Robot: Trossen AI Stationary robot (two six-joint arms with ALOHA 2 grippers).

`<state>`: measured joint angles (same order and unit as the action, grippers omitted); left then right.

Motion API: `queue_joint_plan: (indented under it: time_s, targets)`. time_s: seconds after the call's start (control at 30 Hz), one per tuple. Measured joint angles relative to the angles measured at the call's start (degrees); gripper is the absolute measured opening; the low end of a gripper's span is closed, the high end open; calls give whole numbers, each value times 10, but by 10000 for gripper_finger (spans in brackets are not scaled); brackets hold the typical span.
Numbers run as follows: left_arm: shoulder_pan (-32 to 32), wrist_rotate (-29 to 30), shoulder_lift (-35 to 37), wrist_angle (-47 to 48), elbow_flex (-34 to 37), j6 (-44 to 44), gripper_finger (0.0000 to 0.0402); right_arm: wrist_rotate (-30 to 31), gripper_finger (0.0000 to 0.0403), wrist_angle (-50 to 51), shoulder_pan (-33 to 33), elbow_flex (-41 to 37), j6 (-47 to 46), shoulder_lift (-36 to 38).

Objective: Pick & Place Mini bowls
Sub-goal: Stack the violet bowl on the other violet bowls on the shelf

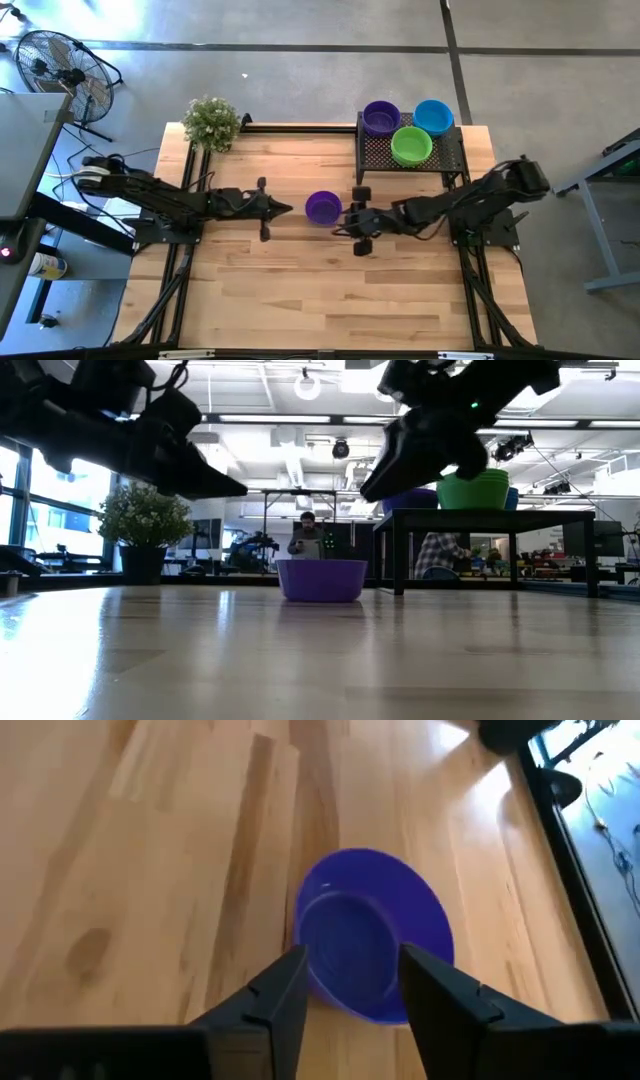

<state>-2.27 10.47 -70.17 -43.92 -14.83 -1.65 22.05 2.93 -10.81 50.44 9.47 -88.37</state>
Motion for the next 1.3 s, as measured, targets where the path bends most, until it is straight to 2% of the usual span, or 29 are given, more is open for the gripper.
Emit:
queue_joint_plan:
  time_s: [0.2,0.43,0.67,0.87,1.07,1.3]
  targets:
    - [0,32,20,4,20,0,0,-47,164,36,27,46,9,-51]
    - [0,34,23,8,29,4,0,-92,162,60,37,91,38,-112]
    - [0,35,23,19,30,6,0,-64,161,99,42,135,56,-171]
    - [0,37,23,21,30,7,0,-62,159,103,61,145,56,-184]
    - [0,37,23,23,30,7,0,-106,128,106,71,144,50,-184]
    - [0,37,23,26,30,8,0,-121,89,106,77,144,50,-186]
